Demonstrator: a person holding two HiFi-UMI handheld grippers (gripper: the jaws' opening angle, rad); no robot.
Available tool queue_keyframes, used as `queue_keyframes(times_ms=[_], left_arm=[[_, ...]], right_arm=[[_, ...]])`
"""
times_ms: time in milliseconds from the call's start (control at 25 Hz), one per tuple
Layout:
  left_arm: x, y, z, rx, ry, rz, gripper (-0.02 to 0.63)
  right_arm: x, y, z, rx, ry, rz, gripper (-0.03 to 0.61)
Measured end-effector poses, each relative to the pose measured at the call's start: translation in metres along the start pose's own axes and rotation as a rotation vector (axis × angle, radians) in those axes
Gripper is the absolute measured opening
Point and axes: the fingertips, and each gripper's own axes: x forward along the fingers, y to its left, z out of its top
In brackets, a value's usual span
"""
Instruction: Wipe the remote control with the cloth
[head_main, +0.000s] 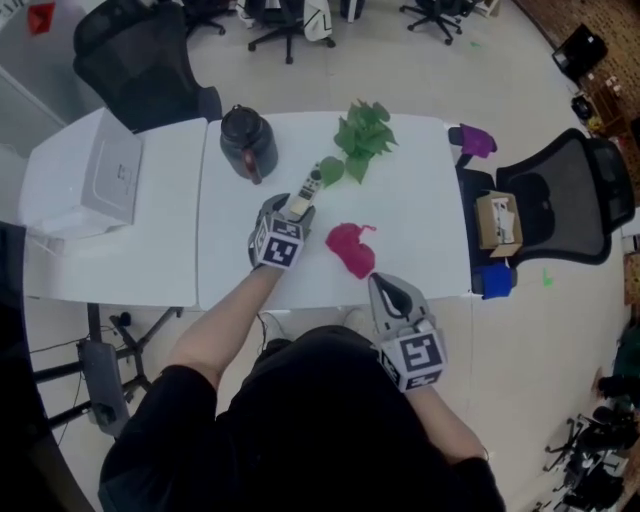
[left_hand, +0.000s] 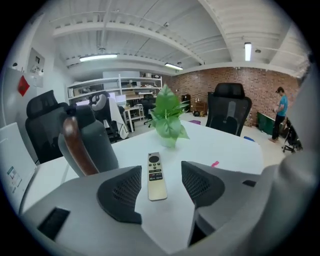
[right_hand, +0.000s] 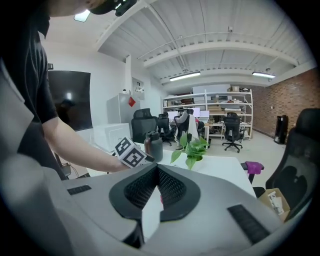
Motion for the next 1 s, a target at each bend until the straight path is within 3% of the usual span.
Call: queue_keyframes(times_ms=[400, 600, 840, 1000], left_arm=[[0.08, 0.007, -0.034, -0.021, 0.165, 0.002, 0.255], [0.103, 0.006, -0.05, -0.076, 0.215, 0.001, 0.256], [0.11, 0.01, -0.053, -0.121, 0.196, 0.015, 0.246], [0.111, 0.015, -0.051, -0.109, 0.184, 0.011, 0.213]], right_arm=[[-0.015, -0.029, -0.023, 0.05, 0.079, -0.082, 0.006], [-0.022, -0.04, -0.032, 0.067, 0.112, -0.115, 0.006], [-0.024, -0.046, -0.037, 0.08, 0.125, -0.125, 0.006], [-0.021, -0.043, -0.036, 0.071, 0.126, -0.109, 0.006]])
